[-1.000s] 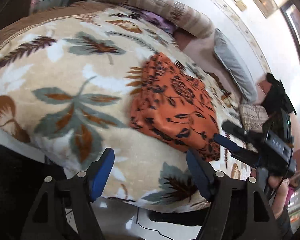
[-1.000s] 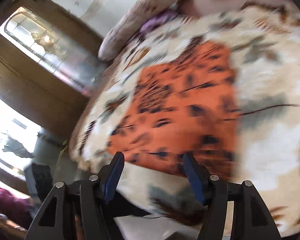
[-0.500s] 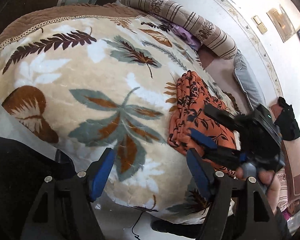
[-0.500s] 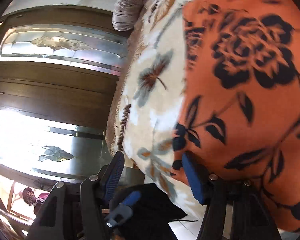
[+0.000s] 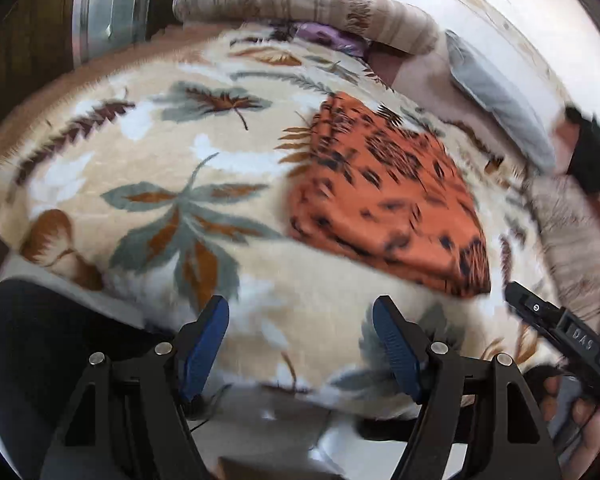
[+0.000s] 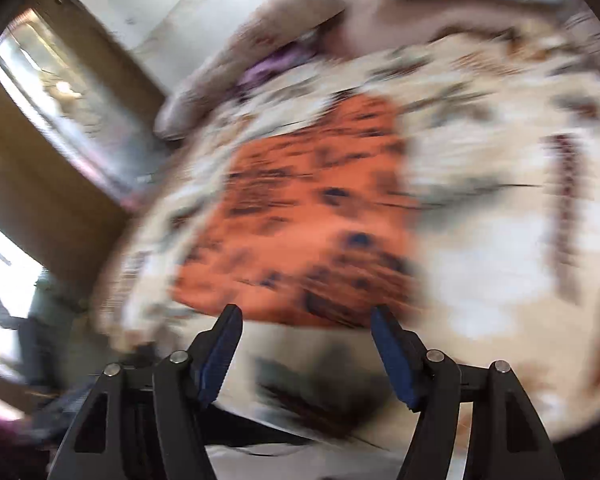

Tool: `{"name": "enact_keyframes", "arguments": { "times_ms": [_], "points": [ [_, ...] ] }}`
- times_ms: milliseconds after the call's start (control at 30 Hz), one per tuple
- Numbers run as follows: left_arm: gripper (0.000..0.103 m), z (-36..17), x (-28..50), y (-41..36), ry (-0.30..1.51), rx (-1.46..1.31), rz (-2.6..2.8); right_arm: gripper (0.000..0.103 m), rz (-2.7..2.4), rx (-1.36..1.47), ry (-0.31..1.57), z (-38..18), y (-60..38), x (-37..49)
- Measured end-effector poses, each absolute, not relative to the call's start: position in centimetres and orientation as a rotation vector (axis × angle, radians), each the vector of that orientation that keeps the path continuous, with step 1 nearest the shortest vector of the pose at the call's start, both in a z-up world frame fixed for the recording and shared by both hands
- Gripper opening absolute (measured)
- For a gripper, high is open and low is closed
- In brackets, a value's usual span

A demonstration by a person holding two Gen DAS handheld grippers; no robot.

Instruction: Fold small clothes

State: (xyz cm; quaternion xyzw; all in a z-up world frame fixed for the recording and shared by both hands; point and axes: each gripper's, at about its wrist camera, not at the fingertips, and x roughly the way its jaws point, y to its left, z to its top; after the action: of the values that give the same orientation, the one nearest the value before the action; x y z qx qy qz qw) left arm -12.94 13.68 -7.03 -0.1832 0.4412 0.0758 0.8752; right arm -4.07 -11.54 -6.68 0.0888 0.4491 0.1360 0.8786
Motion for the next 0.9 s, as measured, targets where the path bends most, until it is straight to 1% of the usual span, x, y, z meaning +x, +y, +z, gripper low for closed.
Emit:
{"name": "enact_keyframes", "arguments": {
  "times_ms": [33,133,200,300,533,700,800,867,900],
  "points": [
    [0.075,-6.7,-13.5,12.0,0.916,-0.321,0.183,0.072,0.238,0.127,0.898,-6.6,-11.7,-5.5],
    [0.075,-5.3,-14.0,8.8,0.866,-0.202,0.147,0.073,0.249,0.078,0.851,-6.2,-12.0,-7.2],
    [0.075,-4.0,-14.9,7.6,0.801,-0.190,0.130,0.073,0.296,0.054,0.835,-5.6,-11.4,-7.2],
    [0.075,-3.3,-15.4,7.0,0.770,-0.160,0.125,0.073,0.306,0.037,0.819,-5.1,-11.5,-7.7],
    [0.075,-3.5,-15.0,8.7,0.773,-0.229,0.140,0.073,0.302,0.117,0.873,-6.0,-12.3,-7.2],
    [0.075,-4.3,-13.2,10.8,0.822,-0.300,0.150,0.073,0.333,0.156,0.886,-6.4,-12.7,-6.2],
    [0.075,-4.0,-11.2,12.6,0.842,-0.351,0.127,0.073,0.382,0.208,0.904,-6.3,-13.1,-4.8],
    [0.079,-4.1,-9.3,13.9,0.882,-0.393,0.104,0.073,0.429,0.251,0.911,-6.1,-13.4,-3.6],
    [0.079,-4.2,-7.7,14.7,0.909,-0.423,0.051,0.073,0.450,0.281,0.926,-6.2,-13.8,-2.7]
  ]
}}
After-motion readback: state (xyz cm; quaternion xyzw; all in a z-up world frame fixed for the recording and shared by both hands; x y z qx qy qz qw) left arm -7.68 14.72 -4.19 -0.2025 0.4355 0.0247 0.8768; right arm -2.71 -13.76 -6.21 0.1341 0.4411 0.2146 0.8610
